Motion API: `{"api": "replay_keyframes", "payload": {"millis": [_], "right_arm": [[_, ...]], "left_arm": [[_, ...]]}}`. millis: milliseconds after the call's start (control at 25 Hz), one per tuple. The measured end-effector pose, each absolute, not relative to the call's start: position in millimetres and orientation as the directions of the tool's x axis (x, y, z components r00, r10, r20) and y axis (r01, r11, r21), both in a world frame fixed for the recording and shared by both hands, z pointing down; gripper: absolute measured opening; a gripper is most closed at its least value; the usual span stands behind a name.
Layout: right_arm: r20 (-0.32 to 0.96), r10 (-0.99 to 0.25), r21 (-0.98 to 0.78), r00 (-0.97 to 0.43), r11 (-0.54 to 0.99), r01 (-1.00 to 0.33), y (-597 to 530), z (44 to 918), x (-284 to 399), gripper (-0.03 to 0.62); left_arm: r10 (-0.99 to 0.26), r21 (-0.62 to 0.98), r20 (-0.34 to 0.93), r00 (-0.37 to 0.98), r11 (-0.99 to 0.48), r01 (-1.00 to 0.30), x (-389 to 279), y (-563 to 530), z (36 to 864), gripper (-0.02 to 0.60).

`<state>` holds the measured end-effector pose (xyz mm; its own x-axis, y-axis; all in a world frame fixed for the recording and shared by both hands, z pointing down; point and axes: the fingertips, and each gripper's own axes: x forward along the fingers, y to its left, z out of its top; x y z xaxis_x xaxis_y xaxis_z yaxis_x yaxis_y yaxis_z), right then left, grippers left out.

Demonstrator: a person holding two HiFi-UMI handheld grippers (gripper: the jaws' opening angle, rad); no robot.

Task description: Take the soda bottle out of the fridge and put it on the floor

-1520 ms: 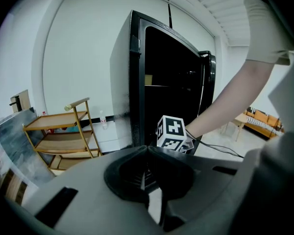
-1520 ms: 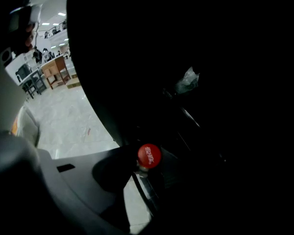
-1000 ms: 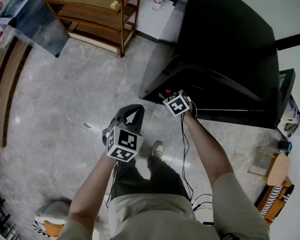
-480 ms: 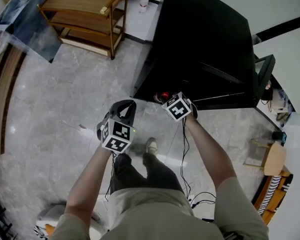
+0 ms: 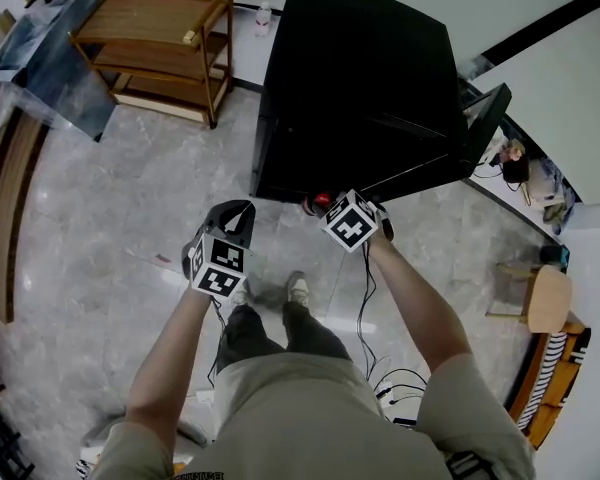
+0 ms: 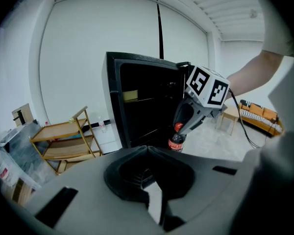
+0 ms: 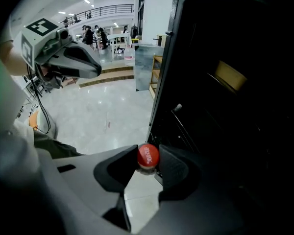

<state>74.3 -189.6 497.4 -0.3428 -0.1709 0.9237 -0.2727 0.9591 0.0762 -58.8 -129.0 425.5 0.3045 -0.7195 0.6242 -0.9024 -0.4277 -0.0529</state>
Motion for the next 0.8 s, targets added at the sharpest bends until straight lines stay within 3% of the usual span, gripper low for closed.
{"api": "replay_keyframes", "payload": {"millis": [320,800], "right_arm": [[0.926,-0.156,0.067,-0.343,0.964,-0.258,-165.3,494.5,89.1,0.114],[0.957,-0.081,0.021,-0.280,0.978,-0.209,-133.0,580.7,77.1,0.114]], "left_arm": [[-0.697,-0.052,0.648,0.306,-0.442,-0.896,-44.6,-115.0,435.2,0.007],[-0.642,-0.009,0.708,0.292,-0.422,-0.906,-55.0,-100.0,511.1,0.008]]}}
